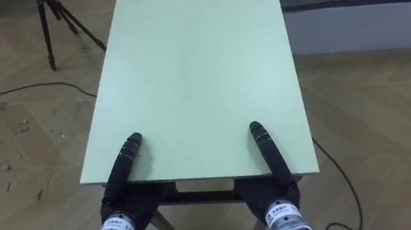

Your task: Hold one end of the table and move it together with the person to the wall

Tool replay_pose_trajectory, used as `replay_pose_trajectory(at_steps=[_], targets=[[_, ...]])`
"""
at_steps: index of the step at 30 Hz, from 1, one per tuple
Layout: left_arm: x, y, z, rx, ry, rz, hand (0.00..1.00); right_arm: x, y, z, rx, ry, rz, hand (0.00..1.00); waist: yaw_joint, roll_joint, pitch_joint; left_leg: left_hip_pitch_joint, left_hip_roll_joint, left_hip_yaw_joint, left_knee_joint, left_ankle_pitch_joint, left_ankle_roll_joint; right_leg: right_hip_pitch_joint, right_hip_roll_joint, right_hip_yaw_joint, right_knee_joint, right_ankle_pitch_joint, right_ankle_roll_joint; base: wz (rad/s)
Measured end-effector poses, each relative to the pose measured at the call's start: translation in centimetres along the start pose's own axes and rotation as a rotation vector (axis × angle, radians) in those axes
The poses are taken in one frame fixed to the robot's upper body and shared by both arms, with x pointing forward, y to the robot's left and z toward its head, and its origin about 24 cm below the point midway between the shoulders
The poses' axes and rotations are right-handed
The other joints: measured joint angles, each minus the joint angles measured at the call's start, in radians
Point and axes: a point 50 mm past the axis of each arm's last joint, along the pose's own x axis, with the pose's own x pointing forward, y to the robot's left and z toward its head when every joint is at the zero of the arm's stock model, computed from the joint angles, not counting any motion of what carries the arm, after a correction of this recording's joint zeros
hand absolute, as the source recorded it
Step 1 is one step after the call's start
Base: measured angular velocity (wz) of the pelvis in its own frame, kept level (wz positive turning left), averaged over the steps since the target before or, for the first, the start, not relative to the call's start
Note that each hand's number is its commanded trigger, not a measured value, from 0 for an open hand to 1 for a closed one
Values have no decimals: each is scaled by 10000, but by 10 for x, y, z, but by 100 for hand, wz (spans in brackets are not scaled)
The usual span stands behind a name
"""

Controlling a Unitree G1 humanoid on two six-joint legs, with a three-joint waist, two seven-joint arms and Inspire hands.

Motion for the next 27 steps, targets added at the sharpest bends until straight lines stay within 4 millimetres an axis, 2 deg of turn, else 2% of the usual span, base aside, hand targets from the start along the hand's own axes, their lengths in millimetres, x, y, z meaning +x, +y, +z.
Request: replay_pose_trajectory(at_steps=[5,11,21,24,27], targets=[[-5,6,-2,42,4,-149,100,-5,-6,-2,-186,-61,53,100,-19,-190,14,0,-7,1,-64,-2,1,-3,0,22,-1,0,0,0],[-8,8,-7,-23,98,-108,100,-7,-9,2,-371,-143,-11,100,-95,-211,22,23,0,0,-63,6,-11,22,8,18,-6,0,0,0],[-9,9,-8,-20,130,-89,100,-8,-10,1,-384,-185,-53,100,8,-215,26,-43,29,-5,-23,18,-28,-23,25,24,-24,-7,-12,0],[-9,9,-7,53,132,-201,100,-10,-11,-1,-336,-245,29,100,55,-216,27,-367,216,8,420,-54,-70,-162,99,9,13,-33,-56,6],[-9,9,-6,148,160,-263,100,-12,-14,-2,-208,-312,25,100,198,-230,35,-670,423,24,972,-206,-185,-345,255,34,275,-155,-243,-5]])
